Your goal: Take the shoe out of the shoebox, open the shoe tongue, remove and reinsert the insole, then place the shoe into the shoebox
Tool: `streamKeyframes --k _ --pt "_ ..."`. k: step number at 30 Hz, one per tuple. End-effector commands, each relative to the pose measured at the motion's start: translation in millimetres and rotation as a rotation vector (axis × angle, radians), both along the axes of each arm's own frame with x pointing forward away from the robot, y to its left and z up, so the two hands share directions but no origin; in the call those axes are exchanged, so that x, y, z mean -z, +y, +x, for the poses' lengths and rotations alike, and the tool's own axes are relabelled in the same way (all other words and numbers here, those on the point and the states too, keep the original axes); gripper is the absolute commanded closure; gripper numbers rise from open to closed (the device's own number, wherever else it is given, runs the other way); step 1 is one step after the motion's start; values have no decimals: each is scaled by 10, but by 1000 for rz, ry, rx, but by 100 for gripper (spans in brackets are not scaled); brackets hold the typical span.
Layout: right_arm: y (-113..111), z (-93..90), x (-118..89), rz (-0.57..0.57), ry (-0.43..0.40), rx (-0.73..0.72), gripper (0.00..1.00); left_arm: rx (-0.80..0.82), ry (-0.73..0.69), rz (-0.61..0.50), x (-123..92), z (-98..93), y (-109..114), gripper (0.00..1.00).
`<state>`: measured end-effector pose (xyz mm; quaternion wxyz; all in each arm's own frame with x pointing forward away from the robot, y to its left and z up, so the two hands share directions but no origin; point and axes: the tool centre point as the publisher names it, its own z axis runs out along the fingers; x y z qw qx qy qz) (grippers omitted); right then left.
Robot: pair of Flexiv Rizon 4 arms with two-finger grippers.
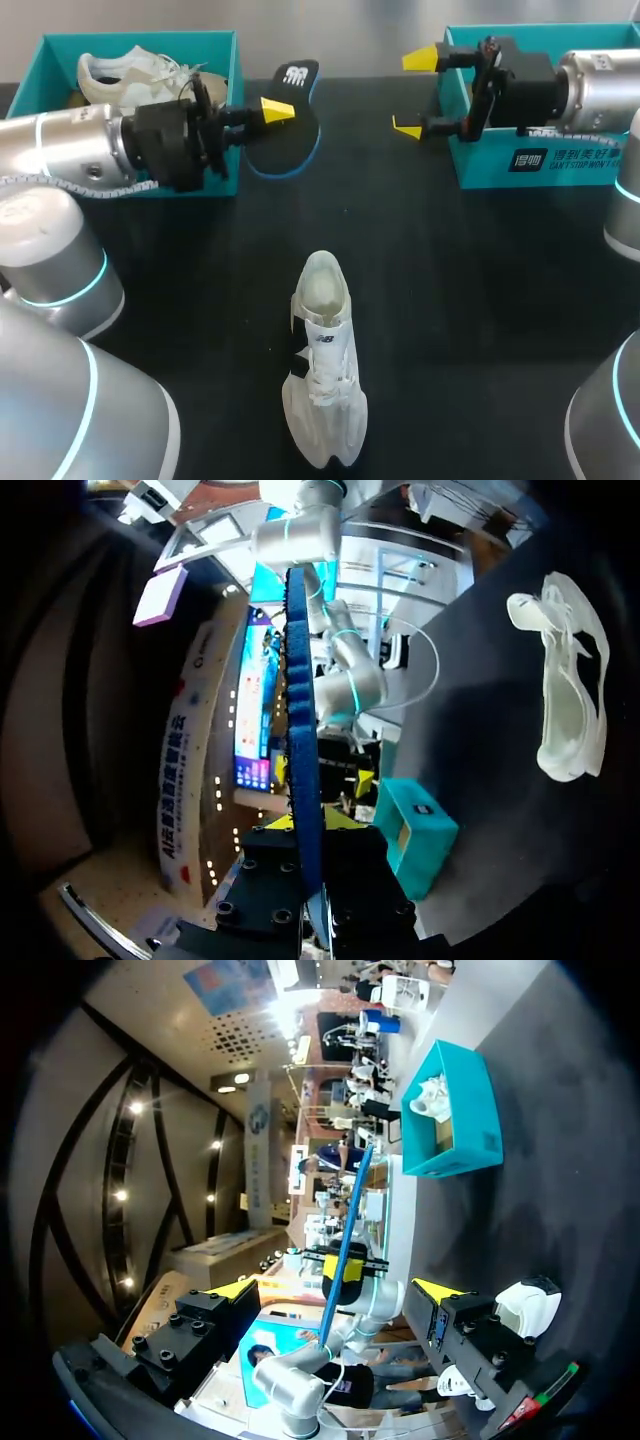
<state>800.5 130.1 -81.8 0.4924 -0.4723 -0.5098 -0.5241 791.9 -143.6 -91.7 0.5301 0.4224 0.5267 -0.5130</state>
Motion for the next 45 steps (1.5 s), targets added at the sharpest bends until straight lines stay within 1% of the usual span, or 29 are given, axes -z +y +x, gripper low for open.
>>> streamKeyframes --k 1,4,10,17,25,37,39,45 --pt "37 -22 9 -25 -18 -2 0 -44 -475 135 10 116 -76 100" --pt "108 -92 63 -46 -46 -29 0 -52 -476 158 56 152 -106 100" --pt "253 -199 228 -78 -56 -47 0 -54 -434 190 181 214 -167 100" --pt "405 -276 329 -96 -121 -80 0 -61 -260 160 318 279 -164 100" --pt "552 -307 469 -114 -153 -128 0 -88 -179 131 388 283 -84 100" --pt "552 -307 469 -114 -153 -128 0 -88 -179 131 388 283 -84 100" --pt "616 -277 473 -122 -144 -156 0 -84 -179 135 402 291 -104 100" --pt "795 -300 549 -148 -132 -183 0 -95 -195 154 420 325 -142 100"
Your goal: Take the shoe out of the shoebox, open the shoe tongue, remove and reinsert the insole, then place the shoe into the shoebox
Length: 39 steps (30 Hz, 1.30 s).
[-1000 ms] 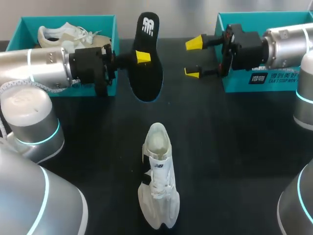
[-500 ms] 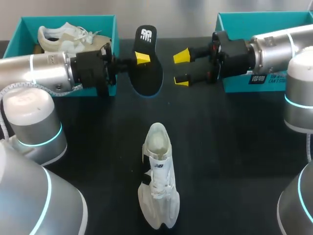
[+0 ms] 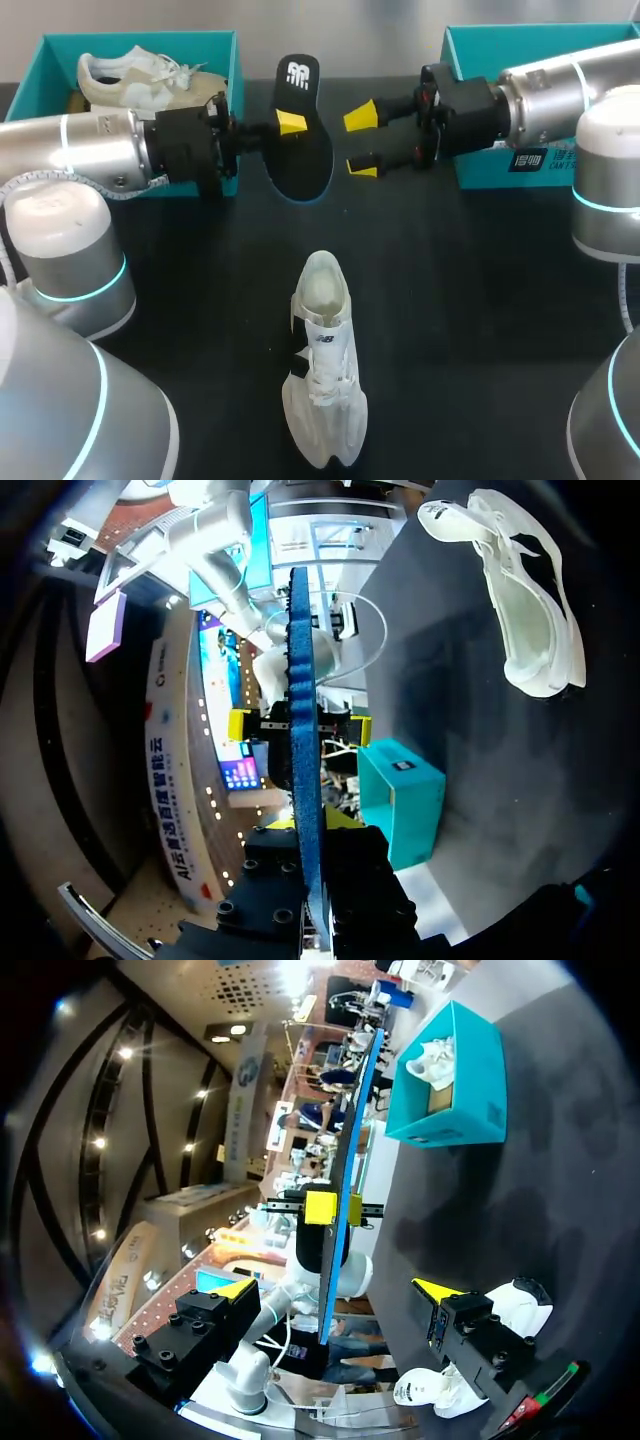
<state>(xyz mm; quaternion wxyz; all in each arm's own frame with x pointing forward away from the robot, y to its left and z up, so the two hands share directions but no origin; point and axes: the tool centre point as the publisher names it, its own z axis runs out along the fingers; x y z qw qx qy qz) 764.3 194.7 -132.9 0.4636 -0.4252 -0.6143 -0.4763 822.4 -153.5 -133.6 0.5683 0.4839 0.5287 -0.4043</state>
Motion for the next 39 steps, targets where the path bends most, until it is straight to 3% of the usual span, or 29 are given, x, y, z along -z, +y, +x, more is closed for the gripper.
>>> streamKeyframes --k 1,9,12,13,15,31,39 --pt "171 59 53 -13 5 -18 0 -2 2 0 5 34 -47 100" --pt "278 38 104 -11 -18 -36 0 -3 1 -3 68 81 -110 100" --pt "318 25 128 -10 -19 -44 15 -4 0 -5 98 107 -136 100" --pt "337 23 129 -17 -17 -48 31 -4 0 -4 104 112 -140 100" --pt "361 23 126 -21 -15 -49 49 -2 0 -3 105 115 -140 100" --pt "452 40 133 -4 -27 -61 69 -3 -44 -2 135 119 -187 100" --pt "472 45 134 1 -29 -59 89 -7 -64 -4 147 117 -215 100"
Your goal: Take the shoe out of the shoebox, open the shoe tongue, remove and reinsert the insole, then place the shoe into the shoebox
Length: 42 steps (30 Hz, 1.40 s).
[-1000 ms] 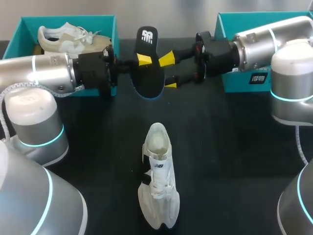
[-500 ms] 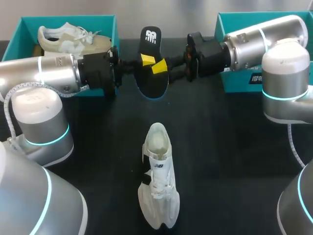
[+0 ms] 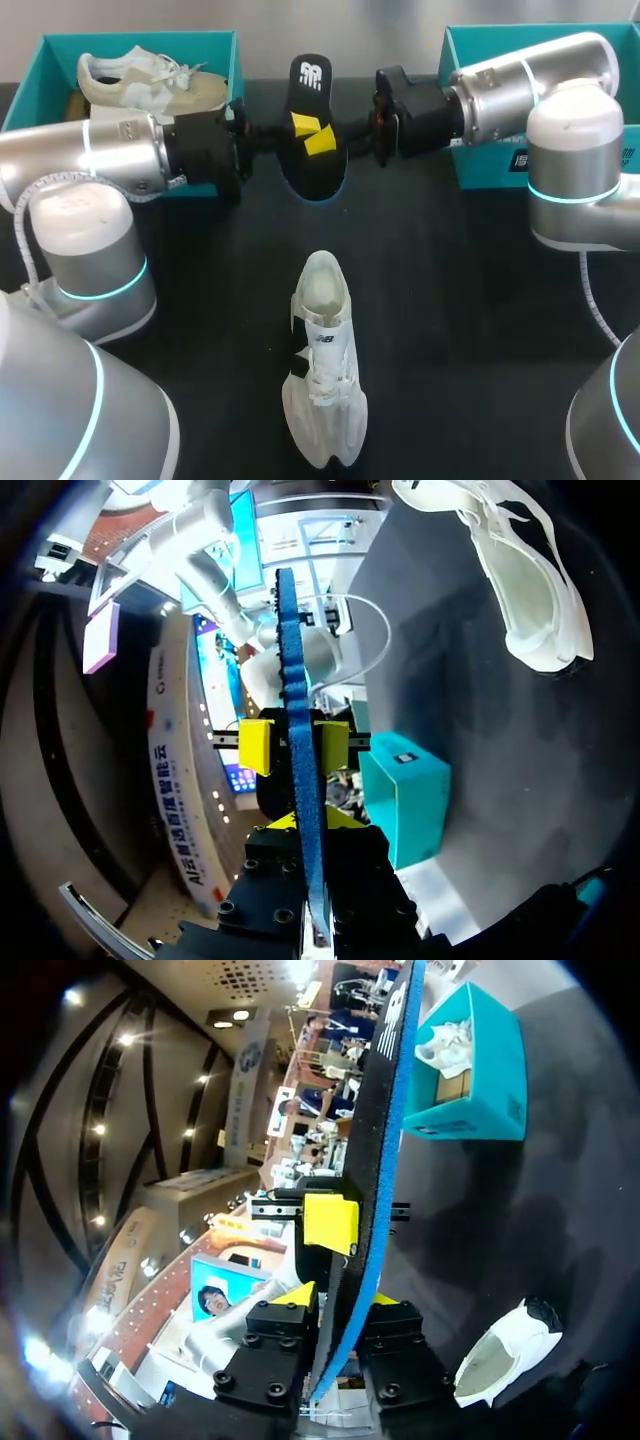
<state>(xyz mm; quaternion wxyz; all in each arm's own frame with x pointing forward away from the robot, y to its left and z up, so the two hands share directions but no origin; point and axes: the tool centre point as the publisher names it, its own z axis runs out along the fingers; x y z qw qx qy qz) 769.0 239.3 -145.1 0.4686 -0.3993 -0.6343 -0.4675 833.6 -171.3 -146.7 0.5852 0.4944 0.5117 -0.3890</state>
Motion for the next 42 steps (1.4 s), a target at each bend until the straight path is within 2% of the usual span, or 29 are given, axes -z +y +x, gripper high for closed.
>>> streamKeyframes --k 1,2,5,14,17,18,20,27,28,29,30,34,42 --pt "27 -3 13 3 2 3 96 -4 -5 -3 16 6 -39 100" --pt "27 -3 14 3 2 3 100 -4 -6 -4 16 6 -39 100" --pt "23 -1 20 6 3 4 100 -3 -9 -8 13 7 -42 100" --pt "-2 18 37 15 4 16 69 12 -10 -27 -13 -14 -33 100" --pt "-3 21 38 17 4 19 69 12 -12 -28 -16 -19 -33 100" --pt "-3 23 39 16 6 19 75 12 -12 -30 -16 -20 -33 100" --pt "-2 24 39 15 7 21 100 12 -13 -31 -18 -21 -33 100" --pt "-24 20 54 13 5 36 100 18 -3 -35 -19 -34 -24 100" --pt "-29 18 56 13 4 37 100 25 6 -41 -20 -40 -18 85" --pt "-37 17 58 14 2 42 100 28 15 -42 -24 -46 -6 24" --pt "-45 17 59 15 1 44 100 32 23 -45 -32 -57 15 0" --pt "-108 37 80 21 -26 54 100 14 83 -28 -50 -128 156 0" --pt "-196 124 121 2 -129 25 100 -16 317 141 50 -325 498 0"
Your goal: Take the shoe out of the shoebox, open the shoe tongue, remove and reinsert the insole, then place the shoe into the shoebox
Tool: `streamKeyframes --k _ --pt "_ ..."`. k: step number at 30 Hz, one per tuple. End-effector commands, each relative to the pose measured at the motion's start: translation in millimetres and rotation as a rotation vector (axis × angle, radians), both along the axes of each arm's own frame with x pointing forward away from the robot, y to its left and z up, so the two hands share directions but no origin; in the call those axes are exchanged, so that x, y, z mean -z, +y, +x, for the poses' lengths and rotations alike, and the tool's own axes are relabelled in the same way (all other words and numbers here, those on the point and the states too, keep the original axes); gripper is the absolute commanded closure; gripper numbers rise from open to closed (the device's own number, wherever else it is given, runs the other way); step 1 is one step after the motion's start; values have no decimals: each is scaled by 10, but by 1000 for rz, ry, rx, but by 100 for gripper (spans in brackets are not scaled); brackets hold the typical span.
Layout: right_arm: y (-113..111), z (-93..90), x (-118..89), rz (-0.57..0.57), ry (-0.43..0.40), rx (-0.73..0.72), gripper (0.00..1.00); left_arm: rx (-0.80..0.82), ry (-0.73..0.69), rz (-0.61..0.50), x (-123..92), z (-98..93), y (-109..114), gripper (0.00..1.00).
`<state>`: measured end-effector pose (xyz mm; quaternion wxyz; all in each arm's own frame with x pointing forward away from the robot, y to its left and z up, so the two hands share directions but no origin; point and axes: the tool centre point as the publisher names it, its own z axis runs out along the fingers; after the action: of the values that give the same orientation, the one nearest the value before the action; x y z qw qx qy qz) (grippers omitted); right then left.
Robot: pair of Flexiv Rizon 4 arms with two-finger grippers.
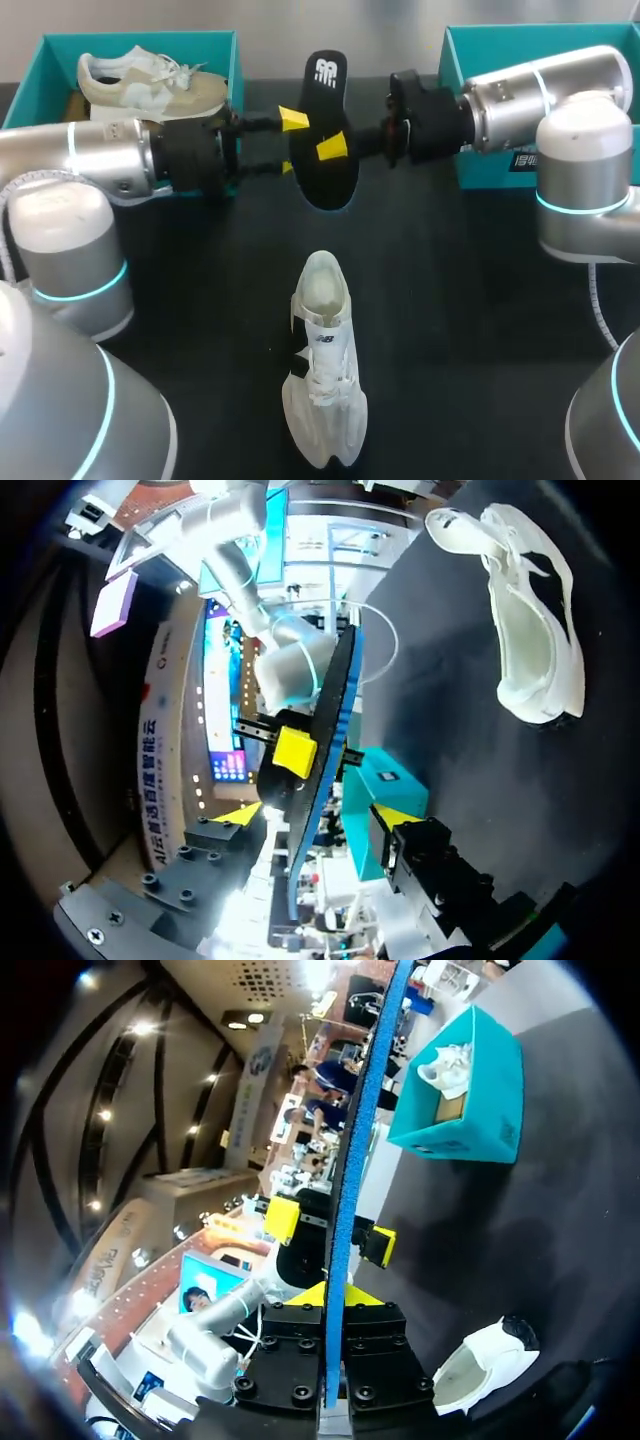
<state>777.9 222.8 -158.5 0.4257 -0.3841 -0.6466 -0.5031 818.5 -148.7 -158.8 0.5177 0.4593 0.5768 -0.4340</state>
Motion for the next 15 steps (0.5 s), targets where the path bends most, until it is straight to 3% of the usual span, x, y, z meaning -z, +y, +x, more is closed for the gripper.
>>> streamKeyframes --k 1,5,15 --pt "-32 46 -9 -17 -33 -23 100 -19 141 120 -61 -202 310 0" --pt "-48 82 34 -26 -70 -36 100 -57 269 159 4 -324 468 0" --pt "-49 98 65 -4 -97 -71 100 -63 278 176 16 -369 501 0"
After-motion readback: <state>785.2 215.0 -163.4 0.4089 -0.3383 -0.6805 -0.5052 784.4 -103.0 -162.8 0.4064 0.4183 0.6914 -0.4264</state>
